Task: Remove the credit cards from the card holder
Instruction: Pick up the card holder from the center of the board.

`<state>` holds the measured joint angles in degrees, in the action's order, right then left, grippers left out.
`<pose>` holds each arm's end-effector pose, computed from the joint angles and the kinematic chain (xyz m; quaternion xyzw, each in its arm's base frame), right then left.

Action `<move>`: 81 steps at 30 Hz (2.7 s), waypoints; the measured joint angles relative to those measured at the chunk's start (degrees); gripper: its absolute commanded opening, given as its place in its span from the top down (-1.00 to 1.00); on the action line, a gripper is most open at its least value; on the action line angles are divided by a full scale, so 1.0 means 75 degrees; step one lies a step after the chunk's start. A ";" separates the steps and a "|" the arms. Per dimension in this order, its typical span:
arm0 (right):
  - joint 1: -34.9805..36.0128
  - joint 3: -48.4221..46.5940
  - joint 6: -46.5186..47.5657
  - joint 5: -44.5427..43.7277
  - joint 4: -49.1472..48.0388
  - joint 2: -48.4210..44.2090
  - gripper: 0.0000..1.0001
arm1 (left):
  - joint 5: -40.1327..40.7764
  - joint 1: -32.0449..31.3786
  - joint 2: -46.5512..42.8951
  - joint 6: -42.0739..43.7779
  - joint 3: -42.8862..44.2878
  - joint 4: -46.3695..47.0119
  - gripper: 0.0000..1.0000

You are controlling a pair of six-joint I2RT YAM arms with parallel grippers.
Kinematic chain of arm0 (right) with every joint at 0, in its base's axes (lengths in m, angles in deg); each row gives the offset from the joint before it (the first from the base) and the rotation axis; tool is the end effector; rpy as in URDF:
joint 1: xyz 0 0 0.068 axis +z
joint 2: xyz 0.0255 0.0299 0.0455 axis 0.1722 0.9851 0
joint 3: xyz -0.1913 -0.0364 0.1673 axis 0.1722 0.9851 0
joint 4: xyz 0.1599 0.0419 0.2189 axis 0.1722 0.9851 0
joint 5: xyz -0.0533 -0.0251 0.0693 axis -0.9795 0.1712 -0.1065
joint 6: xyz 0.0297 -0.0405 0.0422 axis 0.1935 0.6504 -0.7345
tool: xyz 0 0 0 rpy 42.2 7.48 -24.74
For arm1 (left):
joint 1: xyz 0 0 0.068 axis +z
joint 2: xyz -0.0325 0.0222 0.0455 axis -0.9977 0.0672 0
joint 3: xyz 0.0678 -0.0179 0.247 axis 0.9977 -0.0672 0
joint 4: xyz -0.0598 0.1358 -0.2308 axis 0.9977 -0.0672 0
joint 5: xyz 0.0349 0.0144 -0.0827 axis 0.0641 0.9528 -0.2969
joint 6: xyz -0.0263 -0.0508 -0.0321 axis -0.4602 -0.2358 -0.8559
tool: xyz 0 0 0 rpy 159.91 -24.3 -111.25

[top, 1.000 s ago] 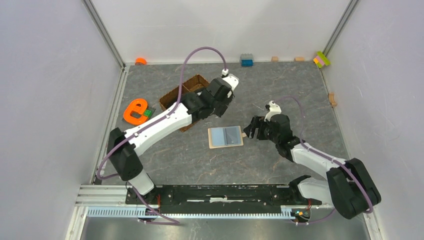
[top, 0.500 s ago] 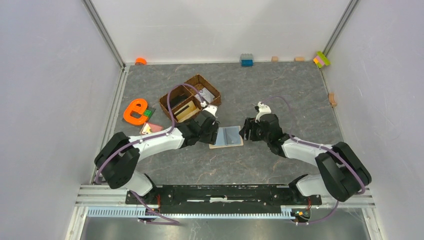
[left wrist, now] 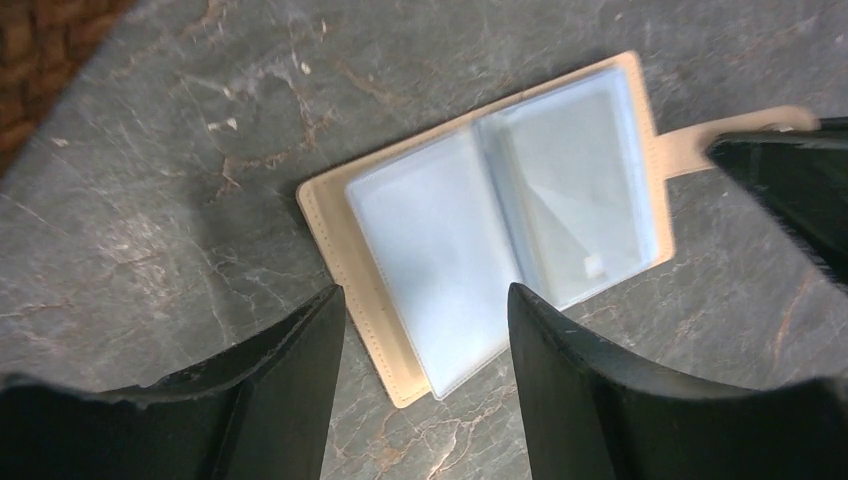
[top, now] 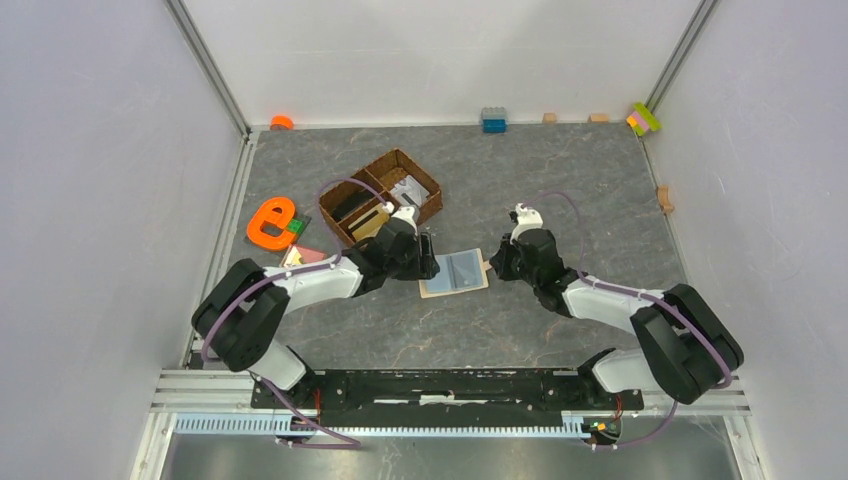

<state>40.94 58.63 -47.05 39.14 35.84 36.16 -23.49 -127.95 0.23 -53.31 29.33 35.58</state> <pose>0.2420 0.1421 0.1169 -0.0182 0.8846 0.2036 0.4191 0.2455 -0.2162 0.1379 0.0395 0.9146 -0.2337 0.3278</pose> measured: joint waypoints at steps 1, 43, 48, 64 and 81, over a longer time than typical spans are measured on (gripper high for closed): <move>0.0000 0.0047 -0.0006 -0.0006 -0.0050 -0.0105 0.87 | -0.0055 0.0000 0.0102 -0.0050 0.0000 0.0015 -0.35; 0.0114 0.0670 -0.0073 0.0979 -0.0746 -0.1527 1.00 | -0.2259 0.0714 -0.0303 -0.0527 -0.1198 0.1716 -0.23; 0.0114 0.0673 -0.0038 0.1128 -0.0764 -0.1518 0.99 | -0.2159 0.0586 -0.0449 -0.0114 -0.1154 0.1693 -0.28; 0.0114 0.0673 -0.0201 0.2445 -0.1422 -0.0991 0.88 | -0.1635 0.0463 0.1052 0.0248 0.0245 0.0143 0.92; 0.0085 0.0641 -0.0210 0.0883 -0.0213 -0.1533 -0.92 | -0.1743 0.0495 0.1431 0.0268 0.0627 -0.0029 0.96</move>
<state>41.58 63.44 -48.62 45.76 34.24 24.67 -36.56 -124.24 10.96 -51.30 34.03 35.36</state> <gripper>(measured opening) 0.910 0.029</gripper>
